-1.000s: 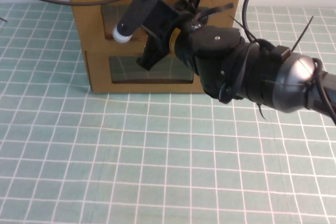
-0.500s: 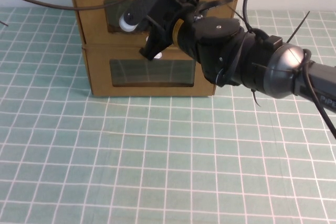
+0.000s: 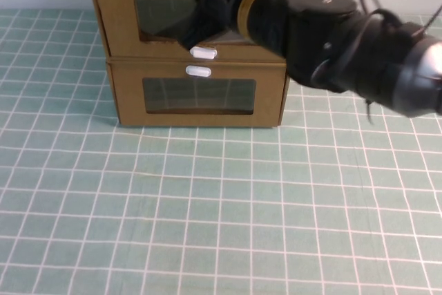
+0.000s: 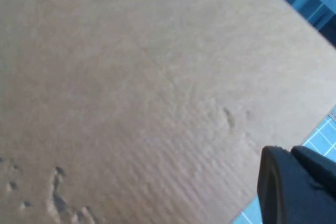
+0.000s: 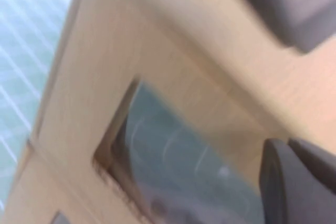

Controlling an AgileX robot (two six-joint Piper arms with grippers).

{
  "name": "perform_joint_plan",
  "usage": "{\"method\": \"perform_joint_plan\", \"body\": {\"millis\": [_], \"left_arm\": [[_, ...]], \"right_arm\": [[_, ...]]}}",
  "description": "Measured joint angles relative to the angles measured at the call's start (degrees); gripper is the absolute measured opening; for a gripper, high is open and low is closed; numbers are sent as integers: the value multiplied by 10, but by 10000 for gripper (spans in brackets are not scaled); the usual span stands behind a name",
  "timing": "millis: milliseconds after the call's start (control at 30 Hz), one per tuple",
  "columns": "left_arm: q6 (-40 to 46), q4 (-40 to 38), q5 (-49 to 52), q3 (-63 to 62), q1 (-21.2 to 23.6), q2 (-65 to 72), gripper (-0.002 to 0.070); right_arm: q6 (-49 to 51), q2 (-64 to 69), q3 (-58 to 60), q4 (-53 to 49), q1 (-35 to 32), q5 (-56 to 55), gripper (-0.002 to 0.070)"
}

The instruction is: Close the shoe box

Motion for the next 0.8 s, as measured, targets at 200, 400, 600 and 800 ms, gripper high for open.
{"method": "perform_joint_plan", "body": {"millis": [200,400,600,800], "left_arm": [[0,16,4,-1,0,-46,-5],[-7,38,32,-1,0,-92,-5],[-36,114,79,-3,0,-147,-5],[-67,175,95,13,0,-199,-5]], "right_arm": [[0,-58,27,45,0,4,-14],[-61,-99,28,146,0,115,-14],[-275,-112,8,225,-6,373,-14],[-451,-130,-6,491,-51,500,-14]]}}
